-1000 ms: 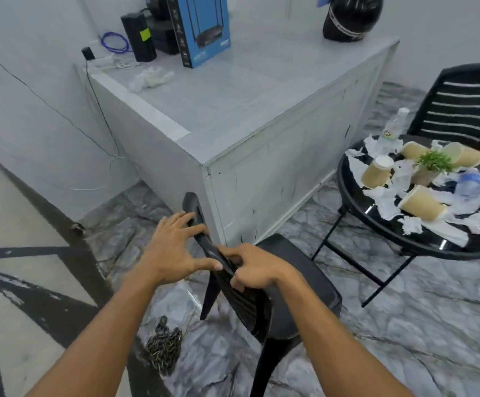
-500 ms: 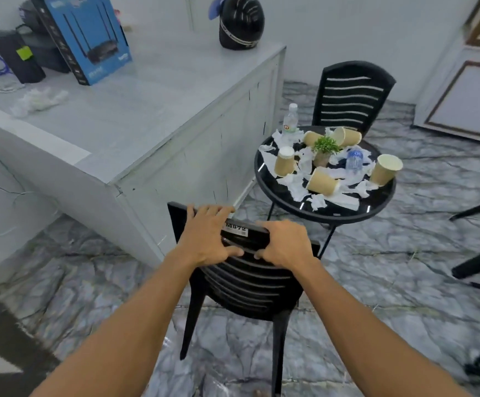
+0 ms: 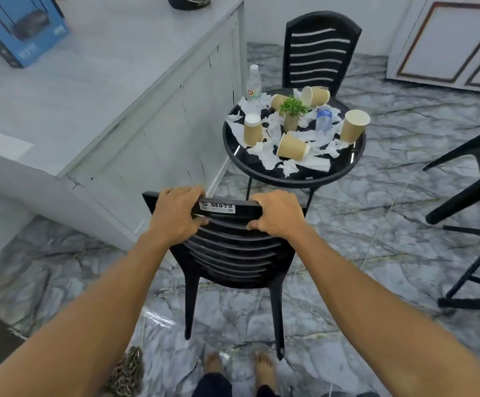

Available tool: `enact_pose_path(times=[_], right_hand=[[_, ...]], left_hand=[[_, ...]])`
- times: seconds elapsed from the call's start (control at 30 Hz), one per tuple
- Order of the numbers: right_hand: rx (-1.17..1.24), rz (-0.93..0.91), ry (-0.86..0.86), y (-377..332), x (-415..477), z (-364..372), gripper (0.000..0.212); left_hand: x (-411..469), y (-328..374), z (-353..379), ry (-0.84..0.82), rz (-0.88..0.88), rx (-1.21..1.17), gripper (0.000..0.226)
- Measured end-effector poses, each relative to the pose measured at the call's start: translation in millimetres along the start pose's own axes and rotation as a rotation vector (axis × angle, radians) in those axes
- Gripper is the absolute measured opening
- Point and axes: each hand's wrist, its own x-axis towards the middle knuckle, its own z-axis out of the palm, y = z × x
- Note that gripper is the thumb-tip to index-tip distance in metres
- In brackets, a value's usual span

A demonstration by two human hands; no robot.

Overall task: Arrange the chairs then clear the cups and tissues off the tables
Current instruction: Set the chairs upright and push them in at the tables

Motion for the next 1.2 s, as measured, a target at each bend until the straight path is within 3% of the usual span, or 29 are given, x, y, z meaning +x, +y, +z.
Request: enact_pose_path(times=[0.1, 0.2, 0.3, 0.47, 0.57, 0.63, 0.8, 1.03, 1.2], right_hand=[[0.038, 0.032, -0.026, 4.5, 8.2, -6.0, 0.048], [-0.004, 0.096, 0.067, -7.6, 12.4, 0.4, 0.059], [0.041, 0.101, 0.217, -15.2, 15.1, 9.5, 0.077], [0.002, 0.14, 0.132, -0.7, 32.0, -1.9, 0.065], [-0.003, 0.104, 0.267, 2.1, 29.9, 5.6, 0.067], [0.012, 0.128, 0.324, -1.8, 29.3, 10.6, 0.069], [0.102, 0.287, 0.199, -3.4, 42.3, 0.3, 0.061], [0.196, 0.271, 0.235, -1.4, 58.7, -7.9, 0.058], [0.184, 0.148, 0.367, -5.8, 65.6, -5.5, 0.057]], left_hand=[[7.0, -4.8, 5.7, 0.023, 0.041, -0.011, 0.07], [21.3, -15.0, 7.9, 0.062, 0.082, 0.005, 0.082], [34.4, -23.1, 7.5, 0.076, 0.144, 0.006, 0.08], [43.5, -53.6, 10.2, 0.119, 0.297, -0.083, 0.08], [58.0, -70.1, 7.4, 0.019, 0.34, -0.077, 0.068], [65.5, -75.2, 8.1, 0.038, 0.386, -0.074, 0.062], [79.8, -78.4, 10.7, 0.095, 0.442, -0.076, 0.057], [99.2, -78.3, 1.2, 0.014, 0.383, -0.111, 0.051], [94.4, -90.9, -4.2, 0.193, 0.459, -0.117, 0.055]])
